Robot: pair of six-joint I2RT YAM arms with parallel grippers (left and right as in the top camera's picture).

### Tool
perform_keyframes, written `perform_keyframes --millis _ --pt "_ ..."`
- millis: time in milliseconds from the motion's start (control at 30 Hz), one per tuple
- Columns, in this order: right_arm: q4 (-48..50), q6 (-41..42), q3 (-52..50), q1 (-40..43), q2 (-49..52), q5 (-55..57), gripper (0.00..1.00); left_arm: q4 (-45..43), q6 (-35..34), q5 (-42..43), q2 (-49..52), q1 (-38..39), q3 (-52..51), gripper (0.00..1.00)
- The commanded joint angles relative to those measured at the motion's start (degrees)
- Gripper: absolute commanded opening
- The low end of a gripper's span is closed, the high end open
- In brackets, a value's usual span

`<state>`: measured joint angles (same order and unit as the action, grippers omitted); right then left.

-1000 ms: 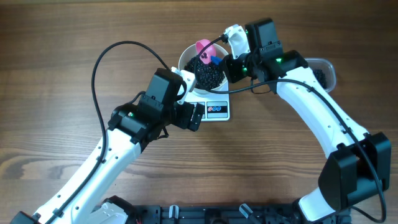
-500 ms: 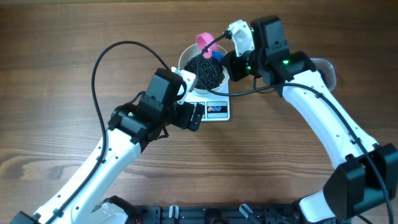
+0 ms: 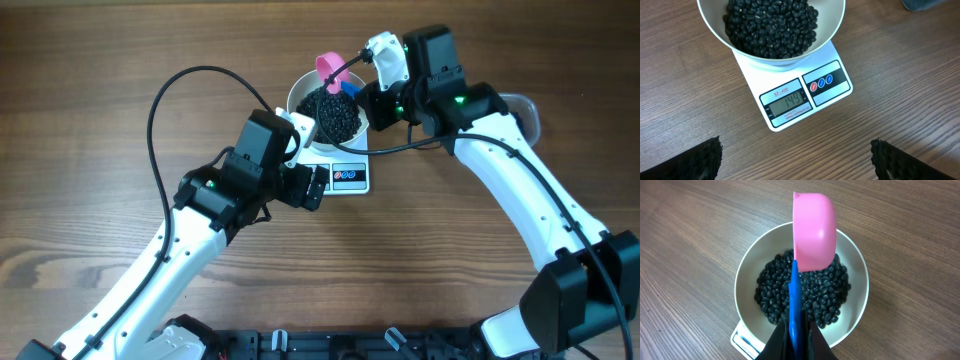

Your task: Scoop item into bowl and weigh 150g on scale

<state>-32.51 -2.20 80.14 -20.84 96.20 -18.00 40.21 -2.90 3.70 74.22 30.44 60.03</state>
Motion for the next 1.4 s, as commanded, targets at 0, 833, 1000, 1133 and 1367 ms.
perform_keyframes --millis 0,833,1000,1133,1367 --pt "0.2 -0.8 0.8 0.3 -1.4 -0.9 0.04 -0.2 -0.6 -0.3 0.2 0.1 -0.3 1.00" --pt "-1.2 -6.7 0.8 0.2 -1.4 1.1 0.04 -0.2 -0.6 -0.3 0.2 0.1 -0.3 1.00" --pt "-1.2 -6.7 0.8 0.2 -1.4 -0.3 0.04 -0.2 -0.6 -0.3 0.2 0.1 -0.3 1.00" --pt "-1.2 -6.6 0.8 0.3 -1.4 2.4 0.04 -0.2 -0.6 -0.3 0.2 0.1 -0.3 1.00" --pt "-1.3 -5.4 0.8 0.3 -1.4 0.5 0.04 -0.2 -0.6 -0.3 0.2 0.1 -0.3 1.00"
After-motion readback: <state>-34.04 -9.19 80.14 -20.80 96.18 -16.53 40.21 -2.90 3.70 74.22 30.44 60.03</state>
